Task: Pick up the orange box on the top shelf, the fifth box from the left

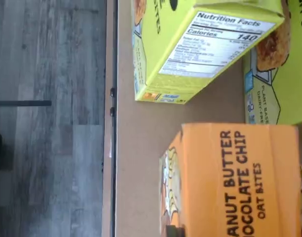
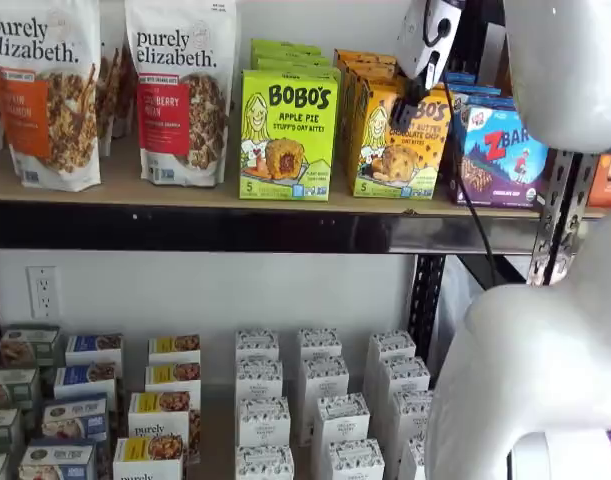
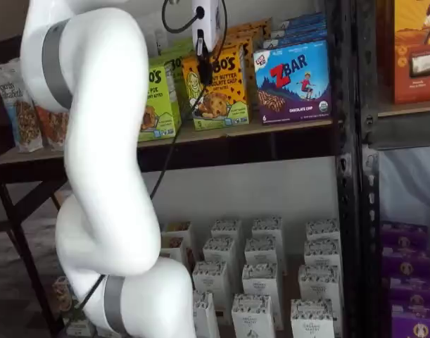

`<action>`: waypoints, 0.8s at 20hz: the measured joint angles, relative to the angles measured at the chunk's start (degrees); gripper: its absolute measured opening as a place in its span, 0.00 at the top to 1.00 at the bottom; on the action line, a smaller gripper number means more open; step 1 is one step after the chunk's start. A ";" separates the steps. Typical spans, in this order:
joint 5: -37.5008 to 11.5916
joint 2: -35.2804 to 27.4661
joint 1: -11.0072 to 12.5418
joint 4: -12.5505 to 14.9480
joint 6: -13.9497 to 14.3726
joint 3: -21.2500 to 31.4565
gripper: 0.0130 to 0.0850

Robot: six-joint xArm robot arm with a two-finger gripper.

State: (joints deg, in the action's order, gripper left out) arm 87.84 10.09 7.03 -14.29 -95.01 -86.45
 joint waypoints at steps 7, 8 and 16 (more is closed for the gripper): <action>1.23 1.00 0.81 -0.44 -0.49 0.04 0.67; 1.62 1.12 0.96 -0.63 -0.54 -0.11 0.67; 7.45 2.27 2.04 -2.82 -0.25 -2.33 0.67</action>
State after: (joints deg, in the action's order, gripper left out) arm 95.29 12.36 9.07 -17.11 -95.26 -88.78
